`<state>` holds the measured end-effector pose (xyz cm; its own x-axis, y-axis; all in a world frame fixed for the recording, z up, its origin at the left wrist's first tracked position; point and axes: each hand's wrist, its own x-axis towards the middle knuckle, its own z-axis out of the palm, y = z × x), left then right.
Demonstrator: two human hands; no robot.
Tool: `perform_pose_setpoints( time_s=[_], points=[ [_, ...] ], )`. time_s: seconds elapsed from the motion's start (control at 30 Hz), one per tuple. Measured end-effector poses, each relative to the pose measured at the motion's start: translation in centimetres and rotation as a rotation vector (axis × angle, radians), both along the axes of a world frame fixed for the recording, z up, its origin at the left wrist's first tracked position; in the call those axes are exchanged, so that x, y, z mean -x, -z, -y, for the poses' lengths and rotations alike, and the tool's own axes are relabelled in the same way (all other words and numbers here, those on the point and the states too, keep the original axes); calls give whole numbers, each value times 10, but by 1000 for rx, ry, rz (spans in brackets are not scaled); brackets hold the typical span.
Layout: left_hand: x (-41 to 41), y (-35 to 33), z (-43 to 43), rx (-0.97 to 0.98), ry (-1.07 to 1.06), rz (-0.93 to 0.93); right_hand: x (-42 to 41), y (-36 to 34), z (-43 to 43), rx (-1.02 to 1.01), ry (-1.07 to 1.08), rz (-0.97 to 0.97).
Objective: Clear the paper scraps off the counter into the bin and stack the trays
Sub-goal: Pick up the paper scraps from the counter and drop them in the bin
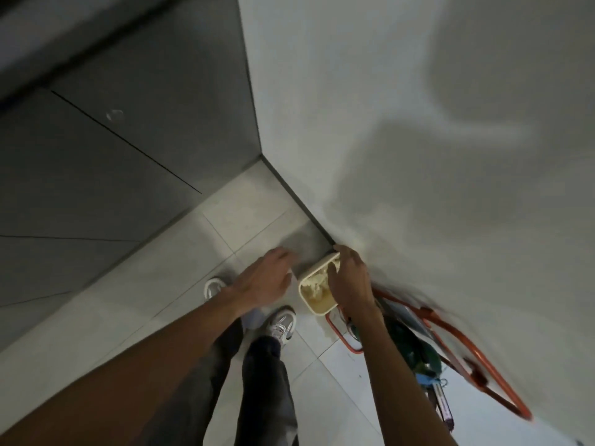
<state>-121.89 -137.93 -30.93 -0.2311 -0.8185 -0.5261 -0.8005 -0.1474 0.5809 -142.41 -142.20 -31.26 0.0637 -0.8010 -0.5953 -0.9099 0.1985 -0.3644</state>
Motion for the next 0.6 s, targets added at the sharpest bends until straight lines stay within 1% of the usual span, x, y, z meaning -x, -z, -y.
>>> perform_pose_setpoints(
  time_s=[0.13, 0.23, 0.37, 0.47, 0.6],
  points=[
    [-68, -102, -10, 102, -174, 7, -58, -114, 0, 105, -51, 129],
    [-119, -177, -19, 194, -323, 11, -106, -192, 4, 197, -141, 236],
    [-188, -265, -36, 328, -489, -6, -169, -284, 13, 316, -203, 305],
    [-234, -319, -47, 411, -612, -3, -212, -336, 21, 390, -263, 374],
    [-291, -365, -60, 512, -740, 34, -270, -378, 35, 447, -342, 391]
  ],
)
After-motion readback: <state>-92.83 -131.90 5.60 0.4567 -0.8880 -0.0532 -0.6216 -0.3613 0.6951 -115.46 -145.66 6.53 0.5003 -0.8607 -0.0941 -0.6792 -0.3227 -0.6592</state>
